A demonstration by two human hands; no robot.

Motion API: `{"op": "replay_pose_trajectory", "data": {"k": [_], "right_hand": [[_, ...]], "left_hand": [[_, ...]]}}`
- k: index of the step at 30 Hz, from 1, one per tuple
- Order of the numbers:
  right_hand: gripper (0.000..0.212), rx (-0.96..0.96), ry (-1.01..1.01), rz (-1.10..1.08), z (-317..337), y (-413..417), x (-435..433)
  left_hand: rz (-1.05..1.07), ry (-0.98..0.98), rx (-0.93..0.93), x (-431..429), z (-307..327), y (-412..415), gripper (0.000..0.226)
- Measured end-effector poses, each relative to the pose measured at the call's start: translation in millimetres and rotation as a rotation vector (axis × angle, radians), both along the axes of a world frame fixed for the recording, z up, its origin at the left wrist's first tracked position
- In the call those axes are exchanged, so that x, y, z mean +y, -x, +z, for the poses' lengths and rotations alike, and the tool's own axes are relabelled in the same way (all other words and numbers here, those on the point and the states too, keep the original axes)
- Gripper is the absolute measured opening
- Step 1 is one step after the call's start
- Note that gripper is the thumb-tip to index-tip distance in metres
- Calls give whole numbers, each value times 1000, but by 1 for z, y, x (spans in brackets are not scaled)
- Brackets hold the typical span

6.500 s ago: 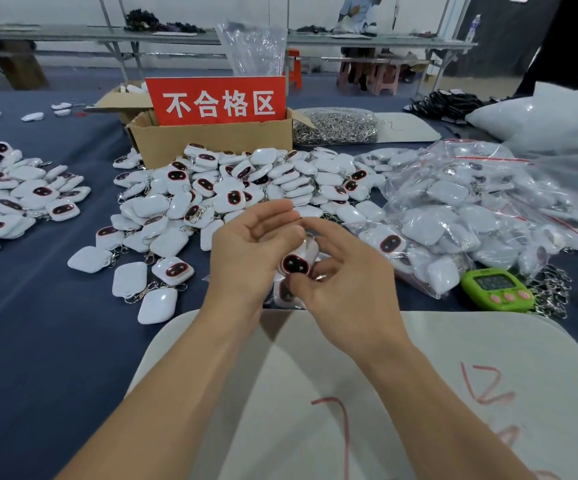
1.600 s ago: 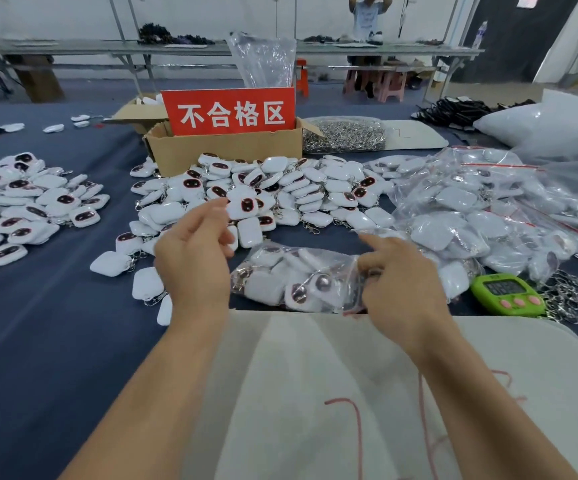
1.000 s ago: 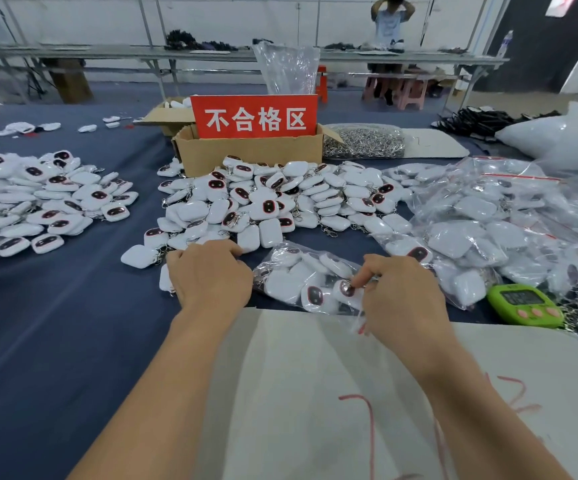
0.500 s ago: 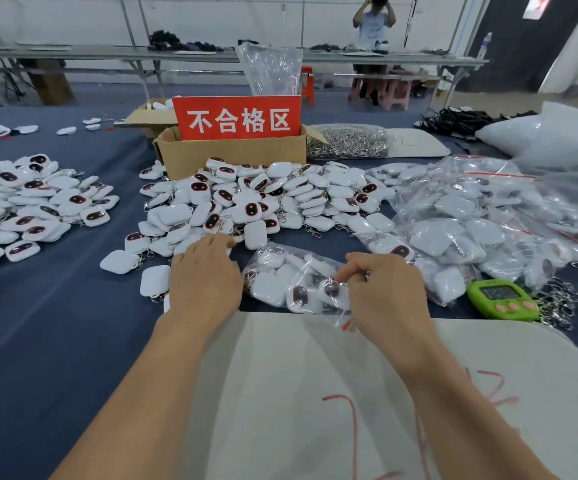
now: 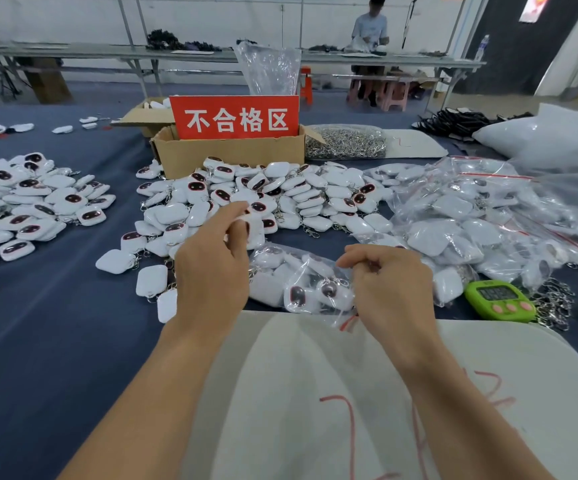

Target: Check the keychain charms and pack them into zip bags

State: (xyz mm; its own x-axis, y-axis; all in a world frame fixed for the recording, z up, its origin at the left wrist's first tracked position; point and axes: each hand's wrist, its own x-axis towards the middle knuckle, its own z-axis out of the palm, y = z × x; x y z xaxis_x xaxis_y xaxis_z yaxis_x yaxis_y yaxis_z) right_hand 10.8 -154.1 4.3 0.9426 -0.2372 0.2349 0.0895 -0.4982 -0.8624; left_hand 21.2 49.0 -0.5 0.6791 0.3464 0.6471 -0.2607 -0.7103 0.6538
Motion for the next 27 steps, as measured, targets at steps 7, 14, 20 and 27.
{"op": "replay_pose_trajectory", "data": {"k": [7, 14, 20, 27], "right_hand": [[42, -156, -108, 167, 7, 10, 3], [27, -164, 45, 260, 3, 10, 8], [15, -122, -287, 68, 4, 0, -1], [17, 132, -793, 250, 11, 0, 1]], "left_hand": [[-433, 533, 220, -30, 8, 3, 20], [-592, 649, 237, -43, 9, 7, 25], [-110, 683, 215, -16, -1, -9, 29], [-338, 609, 196, -32, 5, 1, 18]]}}
